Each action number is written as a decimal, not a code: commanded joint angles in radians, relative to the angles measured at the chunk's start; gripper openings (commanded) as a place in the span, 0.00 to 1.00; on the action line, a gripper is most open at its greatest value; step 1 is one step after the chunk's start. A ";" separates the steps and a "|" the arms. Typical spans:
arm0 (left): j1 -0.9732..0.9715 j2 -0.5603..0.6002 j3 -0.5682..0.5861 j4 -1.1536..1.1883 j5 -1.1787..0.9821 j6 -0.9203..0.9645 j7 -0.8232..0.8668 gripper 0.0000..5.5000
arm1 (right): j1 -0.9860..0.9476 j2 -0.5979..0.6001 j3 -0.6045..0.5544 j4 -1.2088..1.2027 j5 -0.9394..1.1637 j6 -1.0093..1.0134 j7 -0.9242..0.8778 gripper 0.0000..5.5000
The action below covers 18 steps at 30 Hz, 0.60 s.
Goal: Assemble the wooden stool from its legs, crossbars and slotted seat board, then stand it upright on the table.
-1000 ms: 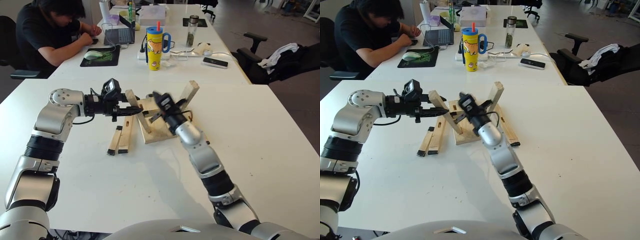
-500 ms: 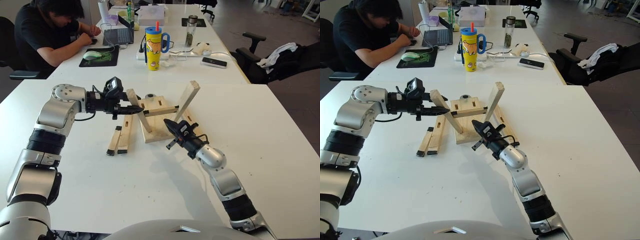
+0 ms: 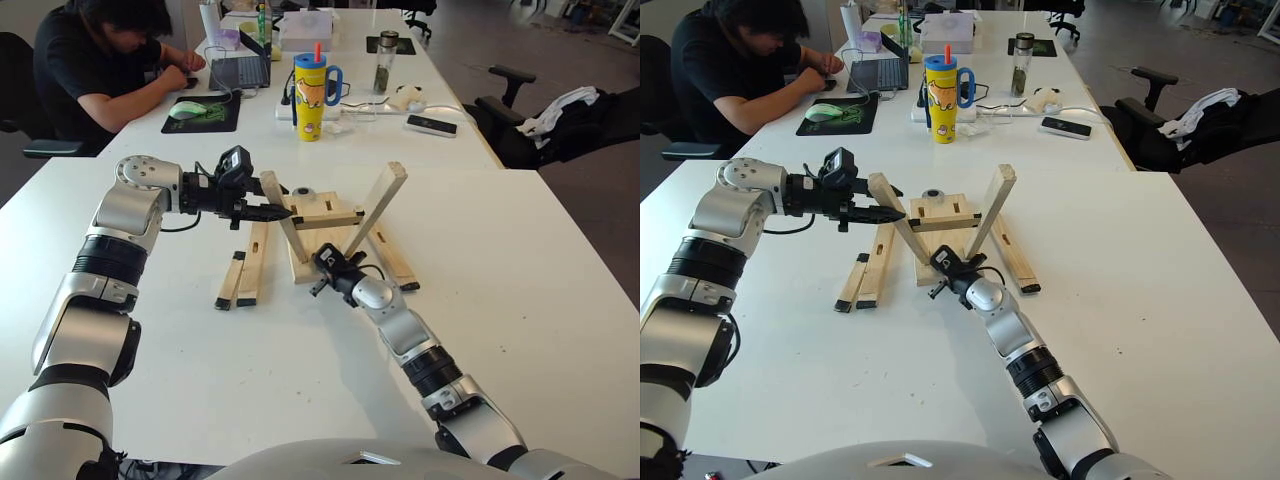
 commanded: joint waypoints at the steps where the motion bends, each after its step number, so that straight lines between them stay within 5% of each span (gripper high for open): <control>1: 0.107 -0.019 0.018 0.008 0.050 0.089 0.075 0.52 | 0.078 -0.017 0.020 0.057 -0.015 0.122 0.023 0.00; 5: 0.181 0.065 0.117 -0.095 0.034 0.164 0.094 0.62 | 0.096 -0.021 0.019 0.045 -0.015 0.124 0.022 0.00; 9: 0.208 0.137 0.343 -0.171 -0.076 0.233 0.158 0.71 | 0.117 -0.022 0.011 0.036 -0.009 0.118 0.018 0.00; 14: 0.014 0.006 0.742 -0.365 -0.610 0.525 0.431 0.58 | 0.131 -0.017 0.003 0.036 -0.001 0.101 0.022 0.00; 18: -0.113 -0.087 0.821 -0.502 -0.912 0.591 0.667 0.46 | 0.125 -0.014 0.012 0.049 -0.004 0.090 0.032 0.00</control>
